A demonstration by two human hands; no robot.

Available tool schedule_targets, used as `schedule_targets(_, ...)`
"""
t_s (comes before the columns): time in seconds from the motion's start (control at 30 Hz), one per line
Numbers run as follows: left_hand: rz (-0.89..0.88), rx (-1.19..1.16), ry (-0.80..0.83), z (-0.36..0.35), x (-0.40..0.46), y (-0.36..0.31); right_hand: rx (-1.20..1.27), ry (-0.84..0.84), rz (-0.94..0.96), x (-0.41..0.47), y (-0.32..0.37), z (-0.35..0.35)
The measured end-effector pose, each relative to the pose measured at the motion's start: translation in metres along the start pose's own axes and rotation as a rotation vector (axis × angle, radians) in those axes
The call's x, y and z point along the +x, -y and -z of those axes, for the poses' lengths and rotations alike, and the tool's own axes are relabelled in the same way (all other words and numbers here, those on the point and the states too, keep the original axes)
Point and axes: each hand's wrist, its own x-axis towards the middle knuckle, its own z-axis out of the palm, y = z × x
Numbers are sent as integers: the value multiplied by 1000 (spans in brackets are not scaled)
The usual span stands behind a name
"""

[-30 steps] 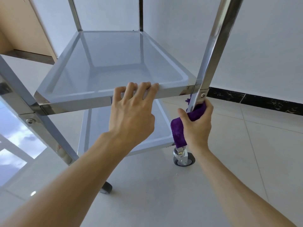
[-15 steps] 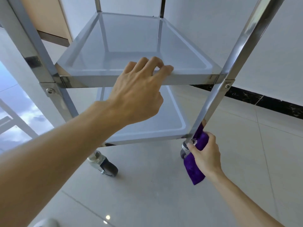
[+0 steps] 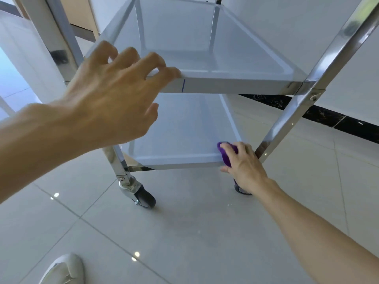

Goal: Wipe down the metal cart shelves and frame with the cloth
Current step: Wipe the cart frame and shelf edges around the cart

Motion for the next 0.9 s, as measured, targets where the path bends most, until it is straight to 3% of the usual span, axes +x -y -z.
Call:
schedule_targets(0.07,-3,-43,-2,-1,-2,2,-40,65,-12,1,0,-17)
schedule_targets(0.23,36,-229,-53,-8,-3,2,-75,-100,-35,6,21,-34)
schedule_targets(0.47,98,-280,-89,-20,-9,2,-66,12,241,34,130,-44)
schedule_targets(0.63,113,-321,-107,-22,-14,4,-36,-5,396,42,216,-52)
schedule_targets(0.73,106,-321,-103,-23,-17,8,-50,-2,478,47,205,-50)
schedule_targets(0.9,101,-335,-101,-22,-18,10,-115,17,531,48,126,-43)
